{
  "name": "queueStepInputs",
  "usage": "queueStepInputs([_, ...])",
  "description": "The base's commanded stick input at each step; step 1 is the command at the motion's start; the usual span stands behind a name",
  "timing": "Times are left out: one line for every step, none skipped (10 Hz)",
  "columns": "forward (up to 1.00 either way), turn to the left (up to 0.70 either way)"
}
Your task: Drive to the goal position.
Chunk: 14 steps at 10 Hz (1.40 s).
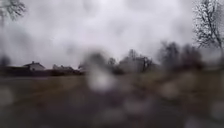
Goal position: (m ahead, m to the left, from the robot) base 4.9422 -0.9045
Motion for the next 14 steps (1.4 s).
queueStepInputs([1.0,0.0])
queueStepInputs([1.0,0.0])
queueStepInputs([1.0,0.0])
queueStepInputs([1.0,0.0])
queueStepInputs([1.0,0.0])
queueStepInputs([1.0,0.06])
queueStepInputs([1.0,0.39])
queueStepInputs([1.0,0.4])
queueStepInputs([1.0,0.4])
queueStepInputs([1.0,0.4])
queueStepInputs([1.0,0.36])
queueStepInputs([1.0,0.25])
queueStepInputs([1.0,0.14])
queueStepInputs([1.0,0.03])
